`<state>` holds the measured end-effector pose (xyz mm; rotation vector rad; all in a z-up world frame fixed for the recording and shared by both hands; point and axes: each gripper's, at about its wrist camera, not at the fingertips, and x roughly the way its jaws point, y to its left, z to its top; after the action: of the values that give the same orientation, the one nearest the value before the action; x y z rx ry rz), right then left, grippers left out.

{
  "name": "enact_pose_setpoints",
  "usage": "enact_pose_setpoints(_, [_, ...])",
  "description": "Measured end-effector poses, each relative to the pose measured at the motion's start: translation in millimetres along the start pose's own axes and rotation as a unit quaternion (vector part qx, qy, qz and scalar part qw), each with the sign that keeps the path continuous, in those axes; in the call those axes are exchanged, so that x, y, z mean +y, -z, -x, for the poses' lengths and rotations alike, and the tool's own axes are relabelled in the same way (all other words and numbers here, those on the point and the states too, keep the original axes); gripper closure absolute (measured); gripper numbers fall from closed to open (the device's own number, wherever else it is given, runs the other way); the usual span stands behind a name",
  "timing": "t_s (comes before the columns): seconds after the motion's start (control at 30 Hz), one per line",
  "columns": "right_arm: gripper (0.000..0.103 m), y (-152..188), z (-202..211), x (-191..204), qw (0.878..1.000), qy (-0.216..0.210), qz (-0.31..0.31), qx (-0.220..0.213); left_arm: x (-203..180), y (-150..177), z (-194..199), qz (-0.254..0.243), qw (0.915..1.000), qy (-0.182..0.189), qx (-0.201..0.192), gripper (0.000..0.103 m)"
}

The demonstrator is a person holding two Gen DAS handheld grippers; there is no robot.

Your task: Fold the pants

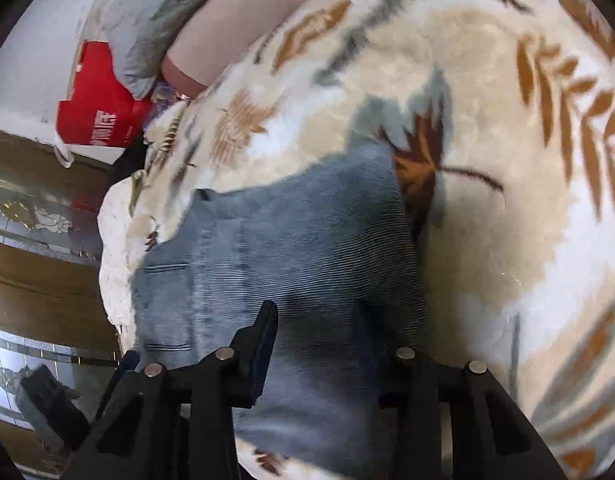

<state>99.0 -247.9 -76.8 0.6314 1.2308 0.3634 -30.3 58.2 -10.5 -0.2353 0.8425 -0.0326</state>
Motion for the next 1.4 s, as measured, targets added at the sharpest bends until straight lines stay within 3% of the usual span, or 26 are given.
enact_pose_setpoints(0.1, [0.059,14,7,34,0.999,-0.029,0.043,0.006,53,8,21,0.092,0.9955,-0.018,-0.01,0.009])
enact_pose_setpoints(0.23, [0.049,38,-16,79,0.993,-0.077,0.073,0.048,110,22,25,0.214,0.9765,-0.021,0.009,0.009])
enact_pose_setpoints(0.4, [0.049,53,-58,132,0.981,-0.127,0.091,0.111,144,31,15,0.29,0.9567,0.02,0.017,0.009])
enact_pose_setpoints(0.47, [0.049,44,-78,143,0.979,-0.145,0.063,0.126,156,33,9,0.313,0.9488,0.032,0.026,0.009])
enact_pose_setpoints(0.53, [0.045,42,-93,148,0.98,-0.133,0.055,0.135,169,37,1,0.34,0.9385,0.049,0.032,0.009])
enact_pose_setpoints(0.57, [0.036,39,-105,150,0.983,-0.102,0.069,0.134,173,39,-4,0.352,0.9339,0.051,0.037,0.009])
enact_pose_setpoints(0.6, [0.033,37,-126,143,0.986,-0.045,0.069,0.145,177,40,-9,0.362,0.929,0.059,0.045,0.009])
enact_pose_setpoints(0.73, [0.034,32,-115,137,0.987,-0.06,0.023,0.146,191,42,-19,0.385,0.9182,0.077,0.05,0.009])
enact_pose_setpoints(0.83, [0.034,32,-101,154,0.989,-0.052,0.065,0.119,194,36,-19,0.387,0.918,0.081,0.037,0.009])
enact_pose_setpoints(0.93, [0.032,38,-135,143,0.986,-0.019,0.062,0.155,197,30,-24,0.394,0.9151,0.078,0.037,0.009])
enact_pose_setpoints(1.07, [0.032,39,-112,150,0.986,-0.052,0.043,0.151,198,23,-24,0.394,0.9151,0.082,0.025,0.011])
enact_pose_setpoints(1.17, [0.032,39,-110,159,0.987,-0.052,0.069,0.134,195,17,-25,0.38,0.9219,0.074,0.015,0.025])
enact_pose_setpoints(1.23, [0.032,42,-135,143,0.985,-0.044,0.043,0.161,194,17,-33,0.378,0.9228,0.067,0.031,0.044])
enact_pose_setpoints(1.4, [0.032,33,-110,138,0.984,-0.07,0.019,0.16,200,17,-35,0.384,0.9209,0.055,0.037,0.059])
